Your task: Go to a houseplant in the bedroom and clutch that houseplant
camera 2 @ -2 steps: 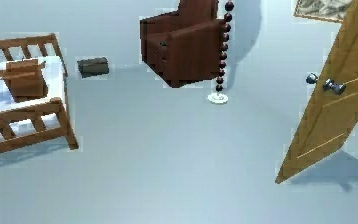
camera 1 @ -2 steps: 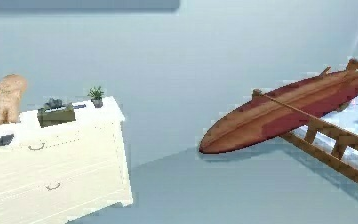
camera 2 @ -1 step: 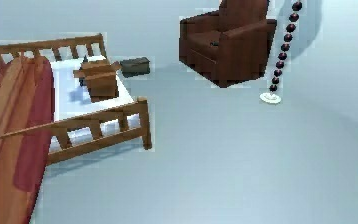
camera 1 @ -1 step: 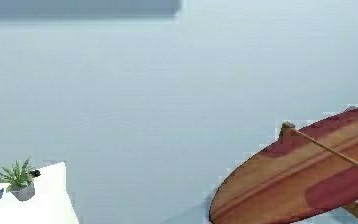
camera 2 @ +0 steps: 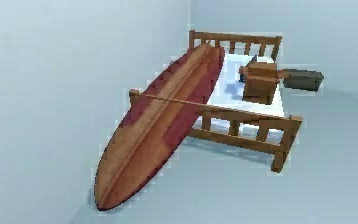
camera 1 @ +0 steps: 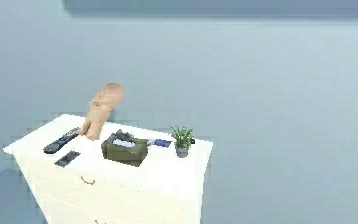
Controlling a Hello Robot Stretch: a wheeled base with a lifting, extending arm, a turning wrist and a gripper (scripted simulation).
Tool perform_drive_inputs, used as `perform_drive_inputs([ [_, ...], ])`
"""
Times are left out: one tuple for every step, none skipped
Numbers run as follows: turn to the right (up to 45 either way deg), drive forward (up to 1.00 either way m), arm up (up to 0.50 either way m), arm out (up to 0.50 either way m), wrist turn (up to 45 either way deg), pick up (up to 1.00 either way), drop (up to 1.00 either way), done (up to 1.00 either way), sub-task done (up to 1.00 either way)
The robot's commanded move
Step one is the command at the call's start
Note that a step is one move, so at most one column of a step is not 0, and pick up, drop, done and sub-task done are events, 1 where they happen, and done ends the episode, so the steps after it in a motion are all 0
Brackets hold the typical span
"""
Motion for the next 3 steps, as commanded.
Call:
perform_drive_inputs([
  [-45.0,0.0,0.0,0.0,0.0,0.0,0.0,0.0,0.0],
  [-39.0,0.0,0.0,0.0,0.0,0.0,0.0,0.0,0.0],
  [0.0,0.0,0.5,0.0,0.0,0.0,0.0,0.0,0.0],
])
